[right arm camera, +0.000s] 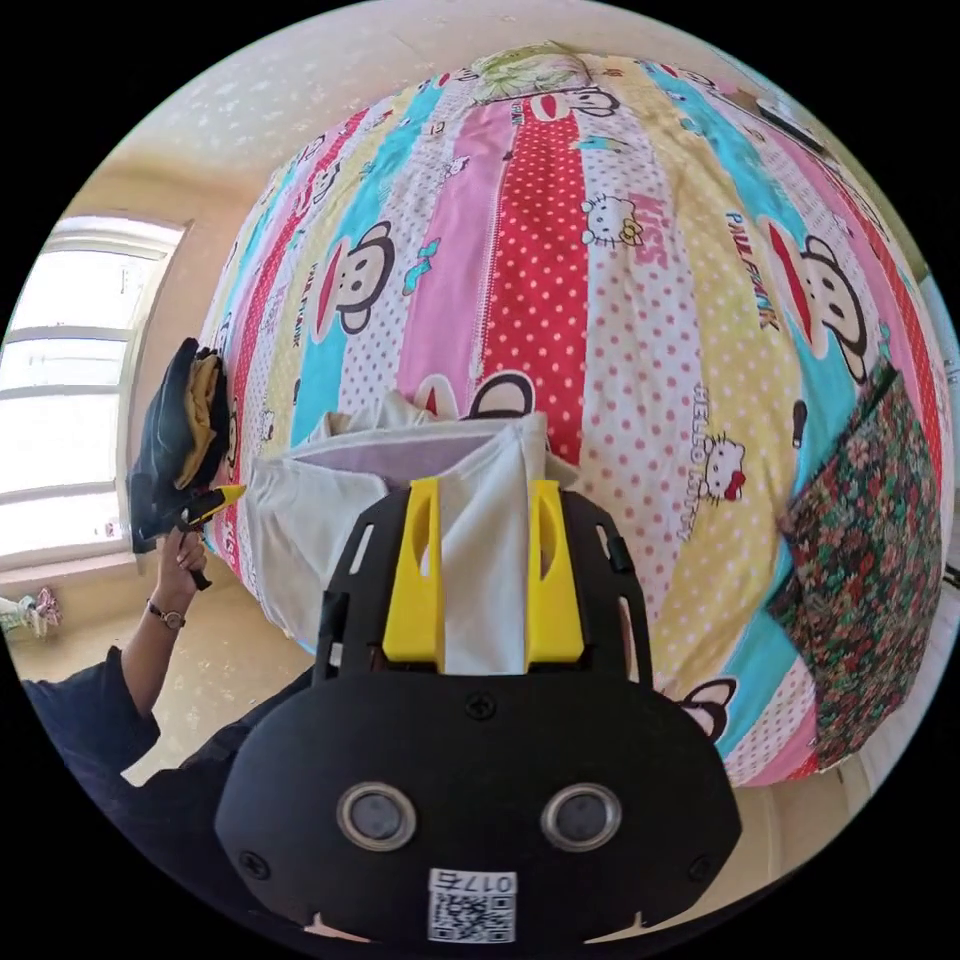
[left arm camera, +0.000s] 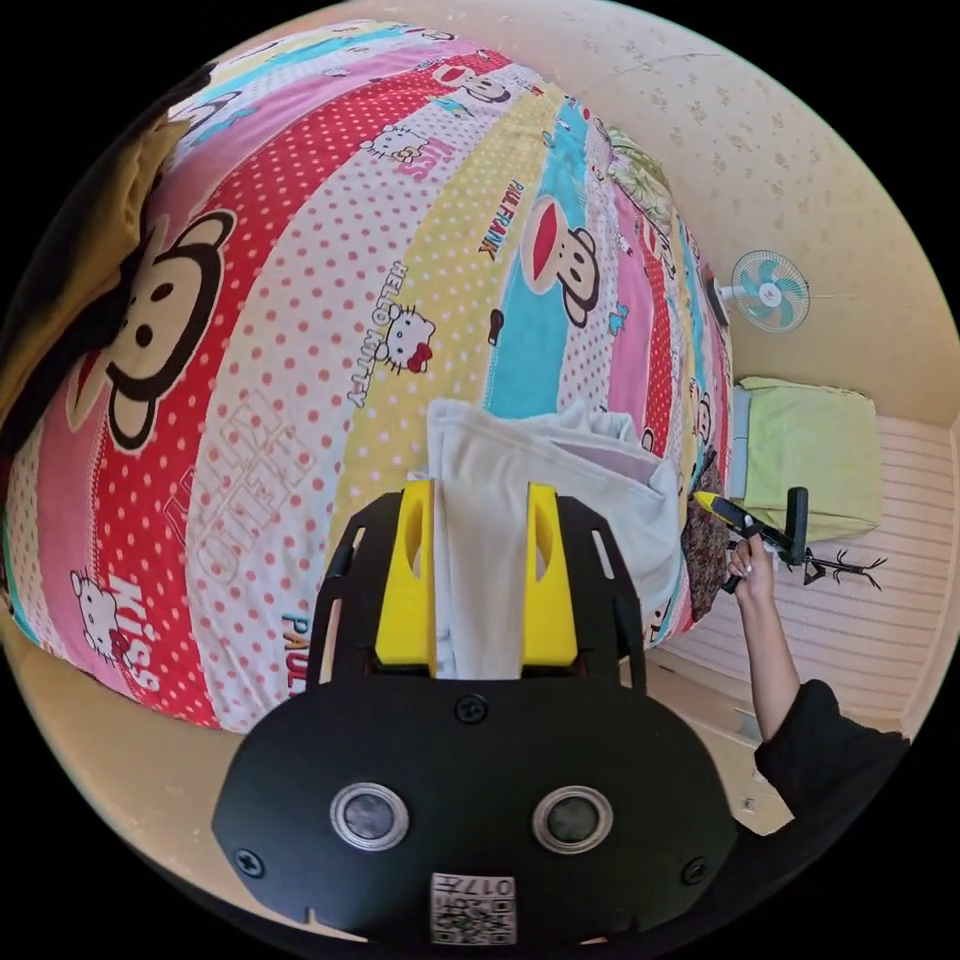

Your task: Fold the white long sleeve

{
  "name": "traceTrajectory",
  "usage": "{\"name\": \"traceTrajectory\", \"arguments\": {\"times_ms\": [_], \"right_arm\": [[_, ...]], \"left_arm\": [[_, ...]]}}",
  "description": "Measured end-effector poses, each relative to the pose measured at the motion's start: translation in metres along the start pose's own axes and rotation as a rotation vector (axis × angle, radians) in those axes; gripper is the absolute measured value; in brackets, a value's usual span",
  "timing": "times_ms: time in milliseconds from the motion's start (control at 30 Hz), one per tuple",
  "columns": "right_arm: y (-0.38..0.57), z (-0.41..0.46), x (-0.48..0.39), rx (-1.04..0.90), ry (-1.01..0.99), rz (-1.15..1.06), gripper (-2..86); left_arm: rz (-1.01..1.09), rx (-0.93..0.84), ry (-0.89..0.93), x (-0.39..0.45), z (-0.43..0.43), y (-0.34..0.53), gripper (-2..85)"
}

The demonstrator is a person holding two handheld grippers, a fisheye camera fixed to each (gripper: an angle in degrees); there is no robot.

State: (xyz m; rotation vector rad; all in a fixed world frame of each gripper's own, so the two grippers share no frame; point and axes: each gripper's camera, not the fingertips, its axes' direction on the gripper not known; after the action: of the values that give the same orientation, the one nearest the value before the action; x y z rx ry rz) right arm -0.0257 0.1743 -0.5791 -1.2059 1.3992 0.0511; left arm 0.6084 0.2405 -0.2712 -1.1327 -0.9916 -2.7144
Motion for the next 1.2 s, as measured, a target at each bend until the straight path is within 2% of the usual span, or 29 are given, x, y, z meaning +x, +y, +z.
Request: {"name": "traceTrajectory", "arguments": {"times_ms": [133, 200, 267, 333, 433, 500, 567, 633, 767, 900, 1033, 1133, 1200], "right_arm": [[-0.031, 0.071, 0.0, -0.176, 0.176, -0.048, 8.6], [-0.02, 0.071, 0.004, -0.12, 0.178, -0.038, 6.6], [0.004, 0.035, 0.016, 0.068, 0.111, 0.048, 4.7], [0.021, 0.009, 0.032, 0.17, 0.039, 0.129, 4.0], [0.03, -0.005, 0.055, 0.224, -0.034, 0.209, 3.6], [0.027, 0.003, 0.065, 0.203, 0.004, 0.236, 3.7], [0.019, 0.032, 0.079, 0.089, 0.009, 0.283, 4.1], [0.022, 0.036, 0.078, 0.092, 0.004, 0.292, 4.7], [0.056, 0.003, 0.028, 0.22, 0.026, 0.151, 7.3], [0.096, 0.014, -0.045, 0.197, -0.007, -0.048, 8.3], [0.135, 0.079, -0.119, 0.072, 0.042, -0.22, 8.8], [0.153, 0.158, -0.123, -0.087, 0.126, -0.214, 9.0], [0.18, 0.176, -0.119, 0.034, 0.169, -0.31, 8.9]], "left_arm": [[0.008, -0.082, -0.117, 0.004, 0.034, -0.015, 11.4], [0.032, -0.055, -0.144, 0.006, 0.031, -0.011, 10.0], [0.053, 0.01, -0.139, 0.007, 0.014, -0.004, 7.0], [0.117, 0.098, -0.052, 0.005, -0.015, 0.003, 4.2], [0.122, 0.119, 0.06, -0.009, -0.033, -0.006, 3.5], [0.091, 0.105, 0.111, -0.025, -0.031, -0.02, 3.7], [0.037, 0.037, 0.149, -0.043, -0.014, -0.035, 4.3], [-0.031, -0.016, 0.165, -0.063, 0.002, -0.044, 5.6], [-0.033, 0.047, 0.227, -0.074, -0.015, -0.027, 13.9], [-0.117, 0.053, 0.256, -0.094, -0.018, 0.038, 17.4], [-0.243, -0.017, 0.281, -0.119, 0.007, 0.106, 19.2], [-0.326, -0.063, 0.317, -0.136, 0.032, 0.132, 18.3], [-0.357, -0.074, 0.325, -0.142, 0.041, 0.137, 16.2]]}}
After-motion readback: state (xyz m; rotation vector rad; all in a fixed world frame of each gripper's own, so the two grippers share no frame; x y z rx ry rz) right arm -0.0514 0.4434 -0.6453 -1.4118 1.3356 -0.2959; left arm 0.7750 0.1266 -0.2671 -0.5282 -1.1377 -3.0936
